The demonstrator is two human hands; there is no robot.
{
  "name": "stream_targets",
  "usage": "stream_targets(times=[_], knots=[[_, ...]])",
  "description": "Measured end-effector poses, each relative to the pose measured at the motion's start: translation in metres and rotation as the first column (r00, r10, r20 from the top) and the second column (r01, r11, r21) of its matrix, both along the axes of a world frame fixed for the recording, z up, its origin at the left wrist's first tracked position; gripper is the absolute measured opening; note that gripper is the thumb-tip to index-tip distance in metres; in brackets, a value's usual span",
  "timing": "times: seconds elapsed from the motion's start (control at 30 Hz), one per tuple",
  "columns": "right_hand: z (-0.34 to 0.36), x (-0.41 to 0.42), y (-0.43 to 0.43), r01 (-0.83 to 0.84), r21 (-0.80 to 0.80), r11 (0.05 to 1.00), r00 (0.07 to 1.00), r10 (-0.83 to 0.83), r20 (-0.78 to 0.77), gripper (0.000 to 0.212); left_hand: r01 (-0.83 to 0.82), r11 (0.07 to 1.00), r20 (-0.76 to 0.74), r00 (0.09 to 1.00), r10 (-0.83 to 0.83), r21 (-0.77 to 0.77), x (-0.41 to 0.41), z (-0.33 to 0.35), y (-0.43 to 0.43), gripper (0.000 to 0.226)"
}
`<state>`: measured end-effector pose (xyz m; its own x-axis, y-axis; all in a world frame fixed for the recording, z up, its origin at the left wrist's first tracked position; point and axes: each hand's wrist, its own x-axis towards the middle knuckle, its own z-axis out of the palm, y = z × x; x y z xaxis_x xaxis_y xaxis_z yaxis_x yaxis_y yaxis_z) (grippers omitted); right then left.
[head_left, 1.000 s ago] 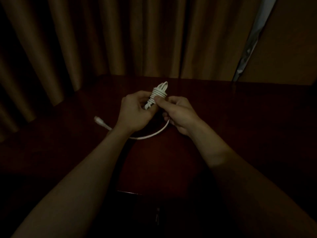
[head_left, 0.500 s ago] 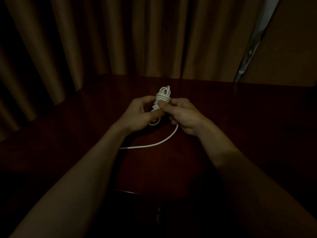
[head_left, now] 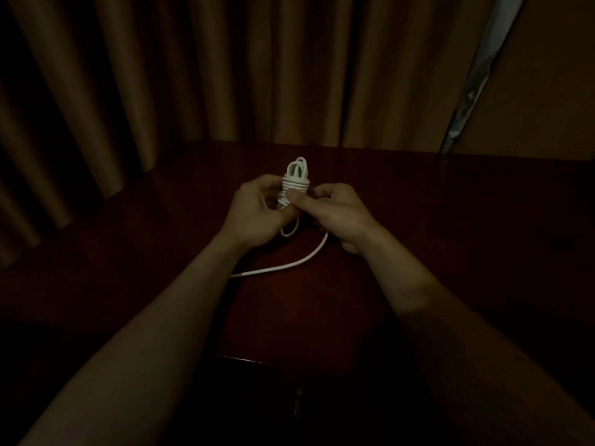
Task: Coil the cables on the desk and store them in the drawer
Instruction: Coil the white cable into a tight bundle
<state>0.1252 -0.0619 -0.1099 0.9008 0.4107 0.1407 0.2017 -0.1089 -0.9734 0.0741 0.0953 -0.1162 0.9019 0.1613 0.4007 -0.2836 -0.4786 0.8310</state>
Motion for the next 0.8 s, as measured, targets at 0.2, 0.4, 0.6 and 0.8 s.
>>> stream_targets(times=[0.2, 0.4, 0.6, 0.8], knots=[[-0.001, -0.003, 0.008, -0.026, 0.039, 0.999, 1.0, 0.026, 0.001, 0.026, -0.062, 0.997, 0.035, 0.998, 0.06, 0.055, 0.0, -0.001, 0.0, 0.034], [0.005, 0.0, -0.005, -0.118, -0.023, 0.993, 0.992, 0.117, -0.049, 0.013, 0.169, 0.986, -0.12, 0.979, -0.166, 0.008, -0.002, 0.006, -0.001, 0.041], [0.005, 0.003, -0.006, -0.133, -0.009, 0.991, 0.984, 0.13, -0.123, 0.022, 0.166, 0.983, -0.101, 0.98, -0.173, -0.073, -0.004, 0.006, 0.0, 0.033], [0.002, -0.002, 0.002, -0.06, 0.063, 0.996, 0.993, 0.065, -0.095, 0.024, -0.016, 1.0, -0.014, 1.0, 0.016, 0.011, -0.002, 0.002, 0.001, 0.04]])
